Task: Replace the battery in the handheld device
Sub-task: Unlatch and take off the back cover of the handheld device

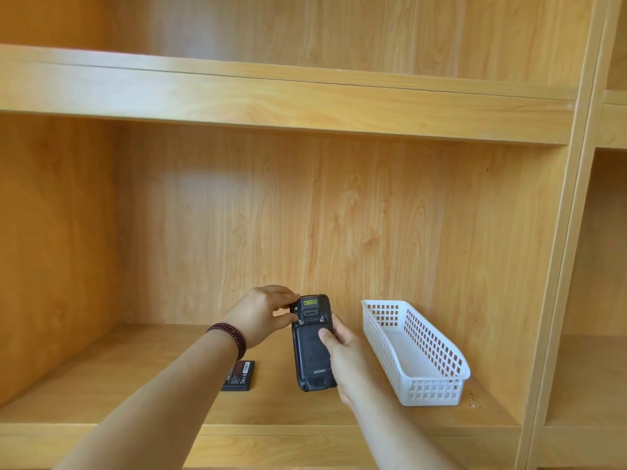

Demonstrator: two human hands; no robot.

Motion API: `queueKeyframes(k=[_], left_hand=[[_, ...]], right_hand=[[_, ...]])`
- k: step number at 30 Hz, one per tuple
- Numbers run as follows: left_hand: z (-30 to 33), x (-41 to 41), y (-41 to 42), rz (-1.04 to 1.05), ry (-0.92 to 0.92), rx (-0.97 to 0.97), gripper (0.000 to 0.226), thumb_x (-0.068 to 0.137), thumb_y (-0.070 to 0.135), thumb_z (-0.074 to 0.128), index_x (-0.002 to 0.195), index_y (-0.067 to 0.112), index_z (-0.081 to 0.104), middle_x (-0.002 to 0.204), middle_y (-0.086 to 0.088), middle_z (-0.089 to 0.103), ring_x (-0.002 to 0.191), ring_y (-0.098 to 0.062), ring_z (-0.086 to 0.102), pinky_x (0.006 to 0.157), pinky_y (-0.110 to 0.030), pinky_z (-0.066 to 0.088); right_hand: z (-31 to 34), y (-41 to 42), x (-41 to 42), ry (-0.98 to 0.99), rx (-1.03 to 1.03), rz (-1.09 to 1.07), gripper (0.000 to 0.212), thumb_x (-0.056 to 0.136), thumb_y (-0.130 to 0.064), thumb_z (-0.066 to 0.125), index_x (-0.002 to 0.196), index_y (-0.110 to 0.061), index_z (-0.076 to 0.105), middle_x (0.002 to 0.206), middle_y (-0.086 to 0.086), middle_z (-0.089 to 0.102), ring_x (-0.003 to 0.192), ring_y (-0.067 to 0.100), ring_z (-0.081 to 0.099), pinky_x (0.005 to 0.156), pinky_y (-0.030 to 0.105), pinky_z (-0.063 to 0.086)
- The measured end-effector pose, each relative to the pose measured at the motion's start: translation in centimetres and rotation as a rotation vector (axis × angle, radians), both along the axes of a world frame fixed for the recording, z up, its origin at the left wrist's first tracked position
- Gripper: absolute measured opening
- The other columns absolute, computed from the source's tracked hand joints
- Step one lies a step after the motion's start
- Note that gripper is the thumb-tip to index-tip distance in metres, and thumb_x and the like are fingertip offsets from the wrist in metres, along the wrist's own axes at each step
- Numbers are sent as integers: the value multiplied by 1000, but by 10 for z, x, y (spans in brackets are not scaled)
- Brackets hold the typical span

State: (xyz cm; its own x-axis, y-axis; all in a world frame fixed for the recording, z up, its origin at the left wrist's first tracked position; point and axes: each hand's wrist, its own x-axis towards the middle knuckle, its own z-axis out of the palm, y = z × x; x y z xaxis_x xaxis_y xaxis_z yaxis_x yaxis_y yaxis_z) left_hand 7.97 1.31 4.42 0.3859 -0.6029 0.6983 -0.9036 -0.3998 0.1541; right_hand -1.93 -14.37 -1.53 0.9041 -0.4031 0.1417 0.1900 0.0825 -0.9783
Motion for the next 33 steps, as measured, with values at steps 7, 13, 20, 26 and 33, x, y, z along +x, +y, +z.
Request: queueKeyframes(k=[7, 13, 20, 26, 33], left_hand=[[-6, -6, -1, 11, 51, -24, 39, 87, 24, 71, 124, 12, 67, 119, 1, 67, 96, -7, 64, 93, -23, 53], [-7, -8, -2, 56, 48, 42, 41, 91, 27, 65, 128, 11, 63, 125, 0, 65, 101, -10, 64, 94, -24, 52], [-4, -16, -7, 84, 133, -59, 32, 89, 21, 67, 120, 10, 69, 117, 0, 68, 90, -10, 67, 86, -18, 52], [-14, -29, -11, -106, 891, -518, 35, 90, 15, 67, 124, 20, 62, 116, 0, 70, 97, -14, 70, 86, -28, 57], [-18, -42, -16, -274, 1249, -675, 37, 91, 2, 61, 121, 24, 59, 84, -3, 72, 72, -15, 65, 74, -40, 60]], right_hand=[[-1, 2, -3, 12, 18, -16, 45, 100, -16, 53, 142, -32, 50, 122, -3, 71, 105, 16, 70, 89, 43, 59], [-6, 3, -2, 22, 12, -16, 40, 100, -17, 53, 135, -35, 56, 118, -5, 73, 105, 17, 71, 92, 46, 57], [-4, 8, -5, 7, 48, 4, 39, 101, -12, 51, 102, -49, 61, 99, -13, 76, 92, 10, 73, 74, 33, 58], [2, 9, -5, -38, 56, -19, 38, 101, -12, 52, 124, -41, 57, 103, -12, 75, 89, 7, 73, 71, 29, 58], [2, 14, -11, -35, 51, -31, 46, 100, -15, 54, 143, -31, 50, 120, -4, 72, 102, 15, 72, 78, 35, 59]])
